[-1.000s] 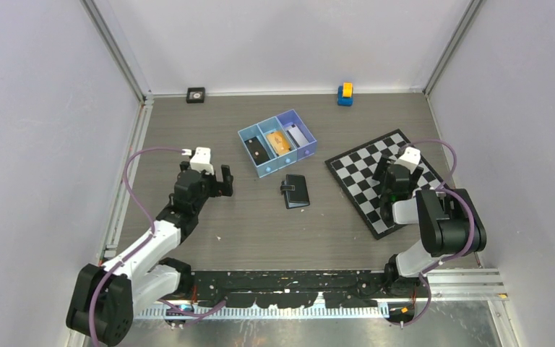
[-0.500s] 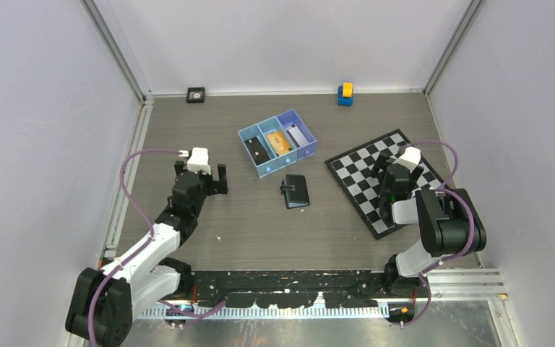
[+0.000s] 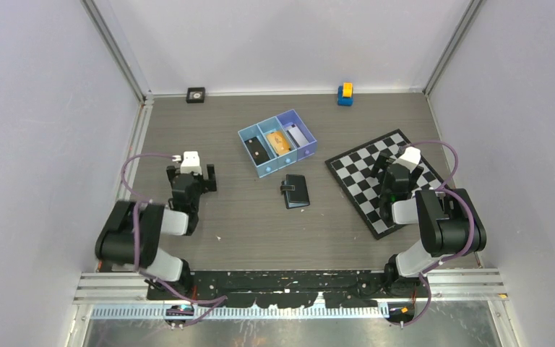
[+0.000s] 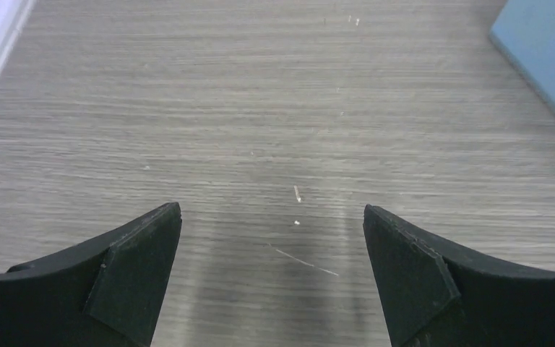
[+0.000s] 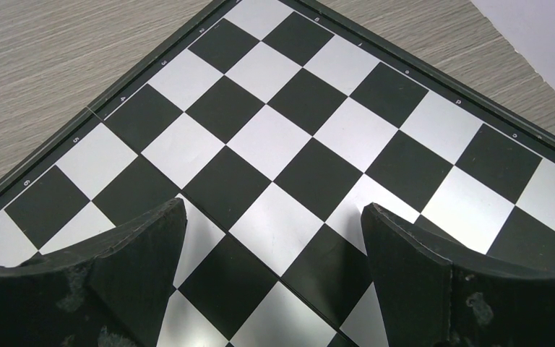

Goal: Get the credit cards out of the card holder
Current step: Reset both arms

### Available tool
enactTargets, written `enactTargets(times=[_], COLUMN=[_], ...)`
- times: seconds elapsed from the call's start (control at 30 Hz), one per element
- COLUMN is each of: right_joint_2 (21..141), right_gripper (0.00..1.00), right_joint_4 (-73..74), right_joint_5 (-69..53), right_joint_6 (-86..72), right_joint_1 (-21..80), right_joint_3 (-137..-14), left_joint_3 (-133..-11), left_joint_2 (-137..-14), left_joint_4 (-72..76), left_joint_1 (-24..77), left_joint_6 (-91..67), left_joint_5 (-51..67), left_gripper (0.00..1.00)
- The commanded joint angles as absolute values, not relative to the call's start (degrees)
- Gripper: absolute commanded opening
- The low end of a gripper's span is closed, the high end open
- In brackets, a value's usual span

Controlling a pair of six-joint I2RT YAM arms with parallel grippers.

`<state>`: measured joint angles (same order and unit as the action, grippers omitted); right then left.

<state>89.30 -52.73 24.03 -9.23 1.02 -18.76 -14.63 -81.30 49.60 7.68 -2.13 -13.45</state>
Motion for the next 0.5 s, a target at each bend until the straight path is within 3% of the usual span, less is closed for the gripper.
enactTargets(times=[0.0, 0.03, 0.1, 0.17, 0.23, 0.27, 0.47], right_joint_2=[89.1, 89.1, 89.1, 89.1, 89.1, 89.2, 89.1], right_gripper=[0.95, 0.96, 0.95, 0.95, 0.96, 0.95, 0.96], right_joint_4=[-56.6, -56.6, -56.5, -56.6, -56.6, -56.5, -56.6], right_joint_5=[24.6, 24.6, 24.5, 24.6, 24.6, 24.6, 24.6], right_joint_6=[-9.9, -10.0, -9.9, -9.9, -10.0, -9.9, -9.9], right_joint_1=[1.1, 1.1, 1.1, 1.1, 1.1, 1.1, 1.1], right_joint_3=[-19.4, -19.4, -19.3, -19.4, -19.4, -19.4, -19.4], left_joint_3=[-16.9, -20.0, -19.6, -20.7, -19.9, -19.4, -20.9], left_joint_2=[-88.1, -85.9, -90.2, -86.9, -89.2, -88.3, -88.3], left_joint_4=[58.5, 50.1, 58.6, 50.9, 56.8, 56.2, 53.2], left_joint_1=[5.7, 4.3, 3.8, 3.6, 3.6, 3.6, 3.5], left_joint_6=[0.6, -1.4, -0.3, -1.1, -0.4, -0.9, 0.6], left_joint_5=[-10.6, -7.4, -5.8, -5.5, -5.0, -5.3, -3.5], left_gripper=[1.00, 0.97, 0.96, 0.99, 0.94, 0.99, 1.00])
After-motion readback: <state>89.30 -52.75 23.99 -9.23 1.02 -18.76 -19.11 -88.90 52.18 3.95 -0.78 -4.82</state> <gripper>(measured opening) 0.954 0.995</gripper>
